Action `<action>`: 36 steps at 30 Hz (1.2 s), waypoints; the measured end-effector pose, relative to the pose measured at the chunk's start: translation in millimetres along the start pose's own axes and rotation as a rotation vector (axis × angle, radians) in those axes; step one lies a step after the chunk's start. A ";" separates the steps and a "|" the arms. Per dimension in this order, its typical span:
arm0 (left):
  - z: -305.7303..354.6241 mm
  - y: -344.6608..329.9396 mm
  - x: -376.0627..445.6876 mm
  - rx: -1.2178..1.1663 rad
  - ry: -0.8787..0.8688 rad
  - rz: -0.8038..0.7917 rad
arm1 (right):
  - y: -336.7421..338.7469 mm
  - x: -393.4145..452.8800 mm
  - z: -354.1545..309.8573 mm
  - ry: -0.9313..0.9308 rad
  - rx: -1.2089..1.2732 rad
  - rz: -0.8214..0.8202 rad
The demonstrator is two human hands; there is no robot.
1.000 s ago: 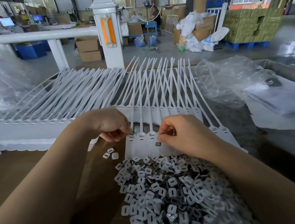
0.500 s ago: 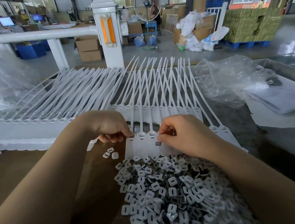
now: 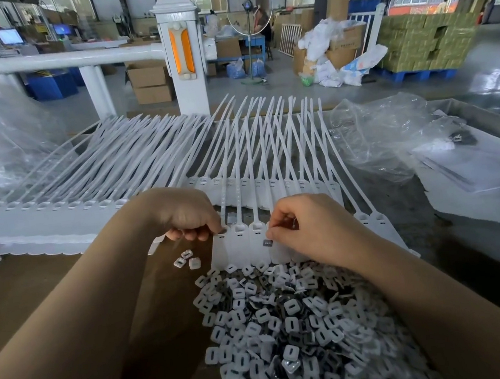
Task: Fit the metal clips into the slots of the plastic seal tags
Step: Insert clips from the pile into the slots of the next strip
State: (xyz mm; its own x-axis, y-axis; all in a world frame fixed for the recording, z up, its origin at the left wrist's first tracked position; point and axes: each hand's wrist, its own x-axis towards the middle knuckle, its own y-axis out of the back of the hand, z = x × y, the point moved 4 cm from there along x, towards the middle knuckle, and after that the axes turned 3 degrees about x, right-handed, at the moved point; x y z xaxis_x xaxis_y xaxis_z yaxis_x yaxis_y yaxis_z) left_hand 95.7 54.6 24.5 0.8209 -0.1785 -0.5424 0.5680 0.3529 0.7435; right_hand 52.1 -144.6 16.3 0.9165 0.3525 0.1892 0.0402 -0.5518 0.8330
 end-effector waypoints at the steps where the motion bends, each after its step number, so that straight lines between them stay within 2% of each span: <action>1: 0.0 0.3 -0.1 -0.002 -0.003 -0.004 | -0.1 0.0 0.4 -0.001 0.001 0.000; 6: 1.6 2.9 -4.3 0.018 -0.054 0.024 | 1.8 -0.6 -1.5 0.009 0.050 -0.036; 10: 17.5 4.9 -11.1 0.067 -0.267 0.101 | 1.5 -4.4 -9.7 0.079 0.110 -0.242; 12: 26.6 2.0 -15.5 0.043 -0.366 0.083 | 1.1 -5.9 -12.4 0.105 0.111 -0.290; 15: 32.9 -2.0 -16.7 0.028 -0.410 0.054 | -0.1 -7.8 -16.3 0.146 0.118 -0.316; 27: 33.3 -10.7 -9.8 0.000 -0.409 -0.037 | -1.8 -9.9 -23.8 0.209 -0.020 -0.295; 32: 31.2 -13.7 -7.3 -0.015 -0.403 -0.077 | -1.7 -11.3 -23.3 0.187 0.022 -0.303; 36: 30.9 -14.0 -10.8 -0.050 -0.414 -0.136 | 3.1 -8.8 -21.1 0.152 0.112 -0.188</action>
State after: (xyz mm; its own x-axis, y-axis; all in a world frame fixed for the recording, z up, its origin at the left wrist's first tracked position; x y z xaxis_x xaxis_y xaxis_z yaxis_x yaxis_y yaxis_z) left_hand 80.6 23.2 32.0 0.6989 -0.5757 -0.4243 0.6775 0.3428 0.6508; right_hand 35.7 -133.5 28.2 0.8185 0.5619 0.1194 0.2560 -0.5428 0.7999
